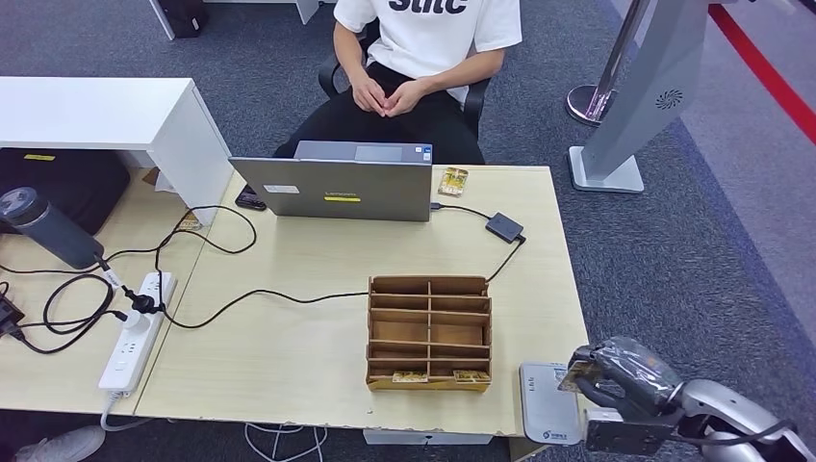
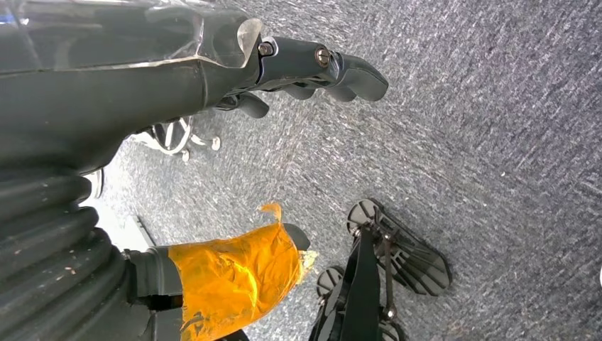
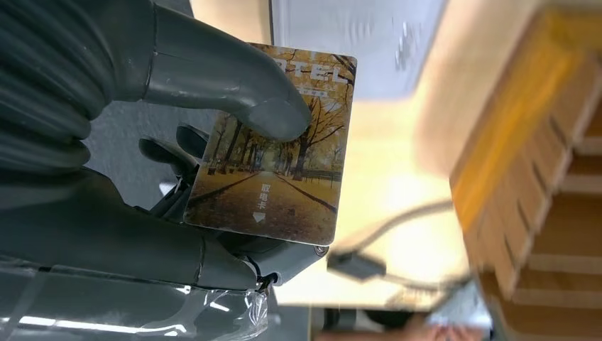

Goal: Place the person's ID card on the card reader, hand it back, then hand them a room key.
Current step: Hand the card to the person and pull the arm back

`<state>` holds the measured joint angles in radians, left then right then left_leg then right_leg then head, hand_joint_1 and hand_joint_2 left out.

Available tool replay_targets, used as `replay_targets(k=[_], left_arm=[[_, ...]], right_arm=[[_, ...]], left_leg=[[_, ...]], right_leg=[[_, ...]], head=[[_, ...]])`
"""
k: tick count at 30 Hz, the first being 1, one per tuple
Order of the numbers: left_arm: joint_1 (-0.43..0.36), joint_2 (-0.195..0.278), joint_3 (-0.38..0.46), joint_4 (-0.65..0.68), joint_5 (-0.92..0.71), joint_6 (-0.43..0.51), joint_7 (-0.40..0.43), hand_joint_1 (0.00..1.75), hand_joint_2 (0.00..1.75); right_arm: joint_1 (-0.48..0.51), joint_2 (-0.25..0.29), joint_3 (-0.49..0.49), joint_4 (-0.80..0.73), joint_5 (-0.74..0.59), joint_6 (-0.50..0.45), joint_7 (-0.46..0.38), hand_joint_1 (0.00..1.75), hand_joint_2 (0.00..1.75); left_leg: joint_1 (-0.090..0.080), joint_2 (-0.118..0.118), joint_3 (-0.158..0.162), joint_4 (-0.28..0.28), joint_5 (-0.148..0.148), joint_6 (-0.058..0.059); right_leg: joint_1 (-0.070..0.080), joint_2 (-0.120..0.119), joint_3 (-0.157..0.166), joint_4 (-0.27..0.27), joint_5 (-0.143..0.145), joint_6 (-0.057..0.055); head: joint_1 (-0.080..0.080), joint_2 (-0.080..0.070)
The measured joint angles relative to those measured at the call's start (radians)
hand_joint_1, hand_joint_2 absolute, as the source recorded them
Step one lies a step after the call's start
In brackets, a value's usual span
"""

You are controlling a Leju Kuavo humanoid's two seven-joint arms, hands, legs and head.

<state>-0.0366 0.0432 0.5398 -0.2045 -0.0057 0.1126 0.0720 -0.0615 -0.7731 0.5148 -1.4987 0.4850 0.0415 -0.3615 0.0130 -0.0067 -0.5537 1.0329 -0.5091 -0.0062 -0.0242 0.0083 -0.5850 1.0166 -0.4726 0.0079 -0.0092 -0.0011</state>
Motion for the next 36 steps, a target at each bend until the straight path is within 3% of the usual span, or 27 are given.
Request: replay_targets(k=[4,12,15,18,21,25,30,34,36], left_arm=[[0.000,-0.002,0.000,0.000,-0.006,0.003,0.002,0.00,1.75],[-0.005,-0.005,0.000,0.000,-0.039,-0.010,0.003,0.00,1.75],[-0.010,-0.004,-0.005,0.000,-0.065,-0.026,0.007,0.00,1.75],[-0.023,-0.001,-0.020,0.000,-0.105,-0.049,0.012,0.00,1.75],[-0.035,0.000,-0.038,0.000,-0.136,-0.061,0.012,0.00,1.75],[-0.036,0.000,-0.059,0.000,-0.160,-0.071,0.011,0.00,1.75],[-0.037,0.000,-0.076,0.000,-0.179,-0.074,0.010,0.00,1.75],[-0.036,0.000,-0.082,0.000,-0.189,-0.076,0.009,0.00,1.75],[-0.036,0.000,-0.082,0.000,-0.193,-0.076,0.008,0.00,1.75]], right_arm=[[-0.044,0.049,-0.060,-0.026,-0.003,-0.009,-0.050,1.75,1.75],[-0.259,0.241,-0.069,0.001,0.051,0.047,-0.055,1.75,1.75],[-0.409,0.381,-0.027,0.076,0.090,0.053,0.014,1.75,1.75],[-0.582,0.568,0.032,0.208,0.110,0.035,0.125,1.75,1.75],[-0.708,0.734,0.070,0.349,0.120,0.005,0.182,1.75,1.75],[-0.810,0.885,0.089,0.501,0.149,-0.047,0.236,1.75,1.75],[-0.862,1.000,0.091,0.642,0.193,-0.091,0.252,1.75,1.75],[-0.874,1.053,0.088,0.729,0.233,-0.100,0.256,1.75,1.75],[-0.877,1.070,0.086,0.765,0.256,-0.108,0.262,1.65,1.75]], left_leg=[[0.000,0.001,0.000,0.000,0.000,-0.001],[0.001,0.005,0.001,-0.001,0.003,-0.003],[0.002,0.009,0.001,-0.001,0.004,-0.005],[0.002,0.013,0.002,-0.001,0.007,-0.009],[0.005,0.010,0.000,-0.001,0.009,-0.013],[0.007,0.005,-0.002,-0.001,0.011,-0.015],[0.007,0.005,-0.003,-0.001,0.011,-0.015],[0.007,0.005,-0.004,-0.001,0.011,-0.015],[0.007,0.005,-0.004,-0.001,0.011,-0.015]], right_leg=[[0.000,0.002,0.000,0.001,0.000,-0.001],[0.001,0.005,0.000,0.003,0.002,-0.002],[0.001,0.010,-0.002,0.005,0.004,-0.004],[0.001,0.015,-0.006,0.007,0.006,-0.007],[0.002,0.013,-0.008,0.008,0.007,-0.009],[0.005,0.009,-0.009,0.008,0.007,-0.009],[0.005,0.009,-0.010,0.008,0.007,-0.009],[0.005,0.008,-0.010,0.007,0.007,-0.009],[0.005,0.008,-0.010,0.007,0.007,-0.009]], head=[[0.000,0.000],[0.000,0.000],[0.000,0.000],[0.000,0.000],[0.000,0.000],[0.000,0.000],[0.000,0.000],[0.000,0.000],[0.000,0.000]])
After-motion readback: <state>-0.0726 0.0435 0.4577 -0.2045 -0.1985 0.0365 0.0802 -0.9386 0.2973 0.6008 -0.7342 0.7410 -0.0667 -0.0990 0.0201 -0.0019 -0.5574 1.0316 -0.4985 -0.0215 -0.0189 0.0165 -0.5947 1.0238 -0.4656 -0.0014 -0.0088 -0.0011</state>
